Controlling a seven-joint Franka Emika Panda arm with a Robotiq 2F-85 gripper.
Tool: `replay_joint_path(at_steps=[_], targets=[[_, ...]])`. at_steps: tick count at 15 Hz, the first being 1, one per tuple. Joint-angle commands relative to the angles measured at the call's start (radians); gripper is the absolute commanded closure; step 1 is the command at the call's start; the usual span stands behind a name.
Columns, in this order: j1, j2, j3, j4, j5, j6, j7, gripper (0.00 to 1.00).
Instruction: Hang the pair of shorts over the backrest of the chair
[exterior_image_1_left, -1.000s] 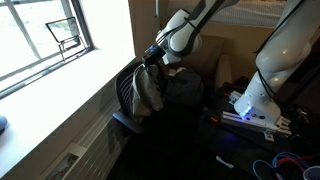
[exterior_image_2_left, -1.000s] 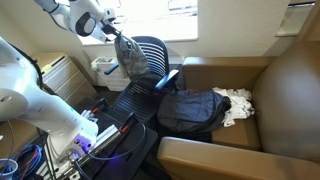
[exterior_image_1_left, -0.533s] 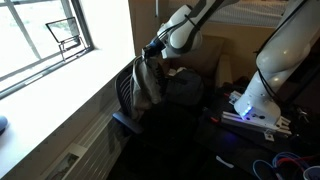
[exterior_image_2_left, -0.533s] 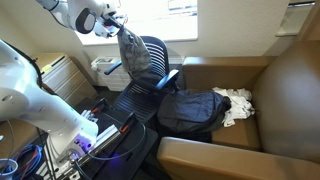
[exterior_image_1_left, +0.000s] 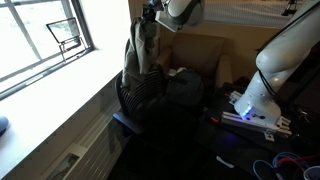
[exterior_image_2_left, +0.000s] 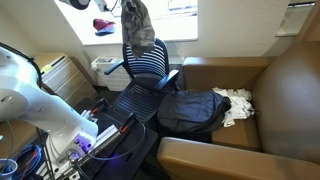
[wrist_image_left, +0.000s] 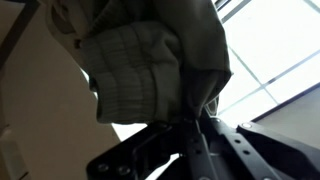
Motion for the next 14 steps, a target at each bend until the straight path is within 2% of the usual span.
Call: replay_joint_path(at_steps=[1, 2, 3, 4, 7, 10, 11, 13, 14], targets=[[-0.045, 0.03, 0.015, -0.021, 0.001, 0.038, -0.004, 0.93], [-0.075, 0.065, 0.023, -0.036, 0.001, 0.064, -0.009, 0.93], [-0.078, 0.065, 0.032, -0.035, -0.025, 0.061, -0.018, 0.98], [-0.082, 0.045, 0.032, -0.017, -0.044, 0.063, -0.038, 0.98], [-0.124, -0.048, 0.024, 0.073, 0.002, 0.044, -0.089, 0.98], [-0.18, -0.108, 0.019, 0.188, 0.02, 0.048, -0.076, 0.98], [-0.234, -0.106, 0.05, 0.237, 0.028, 0.055, -0.082, 0.98], [-0.398, -0.117, 0.16, 0.327, 0.05, 0.053, -0.093, 0.98], [-0.262, -0.121, 0.062, 0.248, 0.009, 0.051, -0.053, 0.98]])
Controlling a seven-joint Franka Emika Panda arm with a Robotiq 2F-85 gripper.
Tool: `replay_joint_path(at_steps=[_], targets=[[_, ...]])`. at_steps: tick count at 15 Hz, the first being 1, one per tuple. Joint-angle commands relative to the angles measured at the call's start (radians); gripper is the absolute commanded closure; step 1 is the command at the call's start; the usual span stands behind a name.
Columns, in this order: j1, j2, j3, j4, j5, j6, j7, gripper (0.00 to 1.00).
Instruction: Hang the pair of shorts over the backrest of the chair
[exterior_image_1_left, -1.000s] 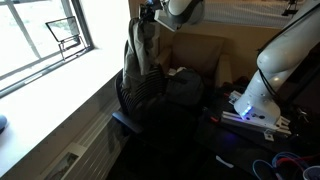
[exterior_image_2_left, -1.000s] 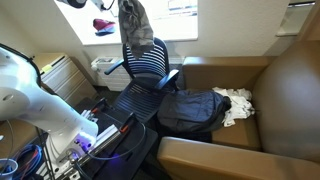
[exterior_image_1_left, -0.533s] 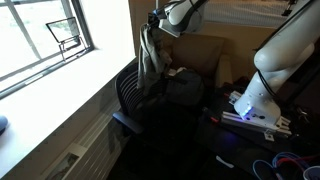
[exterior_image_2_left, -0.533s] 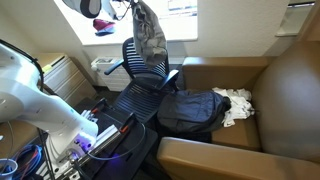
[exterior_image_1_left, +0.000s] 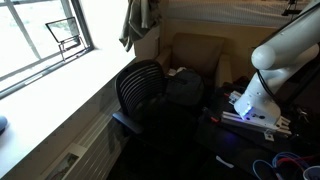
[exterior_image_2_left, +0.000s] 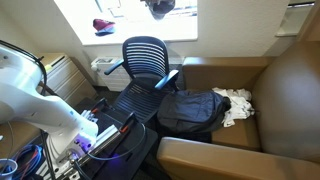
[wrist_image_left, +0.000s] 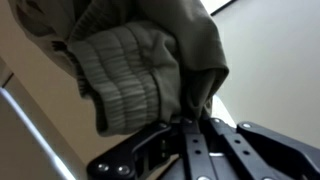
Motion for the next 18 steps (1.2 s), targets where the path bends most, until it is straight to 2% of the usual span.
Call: replay_joint_path(at_steps=[1, 4, 5, 6, 8, 11, 13, 14, 15, 18], targets=[[-0.03, -0.002, 0.014, 0.024, 0.0, -0.012, 0.0, 0.93], [-0.009, 0.003, 0.007, 0.008, -0.001, -0.013, 0.0, 0.93], [-0.006, 0.003, 0.007, 0.003, -0.001, -0.013, 0.0, 0.98], [0.031, 0.012, -0.026, 0.027, 0.004, -0.044, 0.03, 0.98], [0.023, 0.043, -0.029, 0.064, 0.043, -0.03, 0.102, 0.98], [-0.029, 0.113, 0.025, 0.107, 0.083, -0.022, 0.174, 0.98], [-0.007, 0.161, 0.051, 0.137, 0.084, -0.085, 0.207, 0.98], [-0.014, 0.168, 0.066, 0.14, 0.072, -0.081, 0.208, 0.98], [-0.005, 0.129, 0.03, 0.088, 0.054, -0.06, 0.206, 0.93], [-0.004, 0.162, 0.058, 0.109, 0.054, -0.06, 0.209, 0.93]])
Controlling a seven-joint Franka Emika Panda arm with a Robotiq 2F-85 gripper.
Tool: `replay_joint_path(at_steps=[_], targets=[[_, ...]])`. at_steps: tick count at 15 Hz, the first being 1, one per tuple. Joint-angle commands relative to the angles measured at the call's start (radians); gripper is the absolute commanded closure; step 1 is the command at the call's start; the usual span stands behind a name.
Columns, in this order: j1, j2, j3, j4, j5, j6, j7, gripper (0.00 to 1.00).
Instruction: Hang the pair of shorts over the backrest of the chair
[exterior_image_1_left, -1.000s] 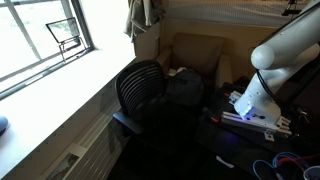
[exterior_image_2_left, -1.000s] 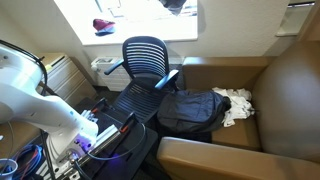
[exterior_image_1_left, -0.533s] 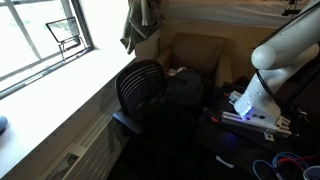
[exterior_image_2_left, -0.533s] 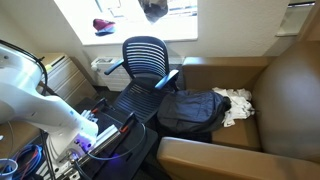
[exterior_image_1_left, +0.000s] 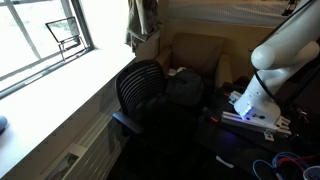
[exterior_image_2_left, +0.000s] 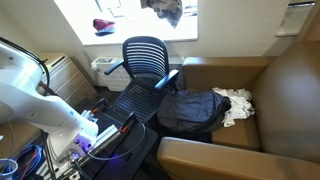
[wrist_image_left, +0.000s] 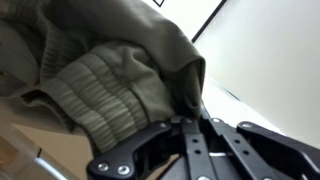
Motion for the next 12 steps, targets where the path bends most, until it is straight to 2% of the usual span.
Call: replay_joint_path(at_steps=[1, 3, 5, 6, 7, 9, 12], targets=[[0.0, 0.001, 0.0, 0.002, 0.0, 0.0, 0.0, 0.98], [0.029, 0.105, 0.0, 0.072, -0.023, -0.083, 0.017, 0.98], [0.064, 0.248, 0.047, 0.099, -0.047, -0.053, 0.013, 0.98], [0.237, 0.296, -0.093, 0.108, -0.054, -0.058, 0.013, 0.98], [0.133, 0.359, 0.049, 0.123, -0.068, -0.057, 0.009, 0.98], [0.214, 0.474, 0.03, 0.156, -0.102, -0.097, 0.003, 0.98], [0.257, 0.563, 0.036, 0.207, -0.148, -0.249, 0.009, 0.98]])
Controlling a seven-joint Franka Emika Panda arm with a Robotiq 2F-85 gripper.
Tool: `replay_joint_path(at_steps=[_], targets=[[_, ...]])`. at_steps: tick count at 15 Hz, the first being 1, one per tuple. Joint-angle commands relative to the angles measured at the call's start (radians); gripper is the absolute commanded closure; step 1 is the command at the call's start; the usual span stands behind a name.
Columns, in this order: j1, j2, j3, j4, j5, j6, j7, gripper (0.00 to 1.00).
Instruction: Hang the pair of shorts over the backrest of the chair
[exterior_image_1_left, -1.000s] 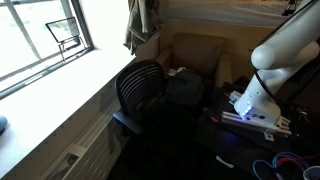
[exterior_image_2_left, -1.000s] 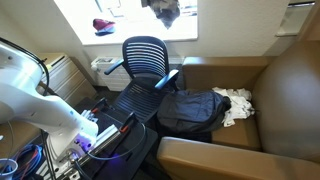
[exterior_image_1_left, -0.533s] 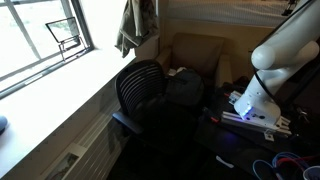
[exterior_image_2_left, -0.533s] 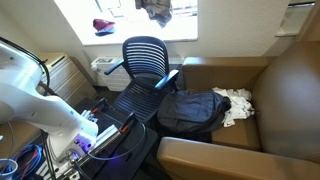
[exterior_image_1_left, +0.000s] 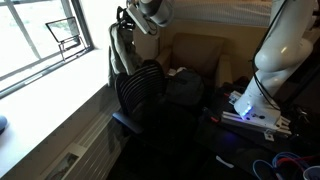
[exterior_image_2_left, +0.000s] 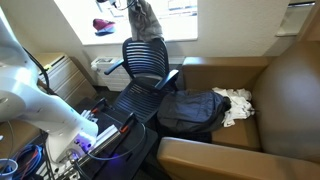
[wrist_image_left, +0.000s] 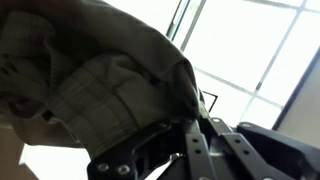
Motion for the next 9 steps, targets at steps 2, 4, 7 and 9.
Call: replay_joint_path(at_steps=[2, 4, 7, 9], targets=[[0.065, 0.058, -0.057, 0.095, -0.053, -0.299, 0.023, 0.98], [0.042, 0.004, -0.083, 0.068, -0.098, -0.455, 0.06, 0.98], [-0.008, -0.107, -0.13, 0.028, -0.143, -0.681, 0.082, 0.98], [0.124, -0.216, -0.341, 0.008, -0.026, -0.845, -0.003, 0.98]])
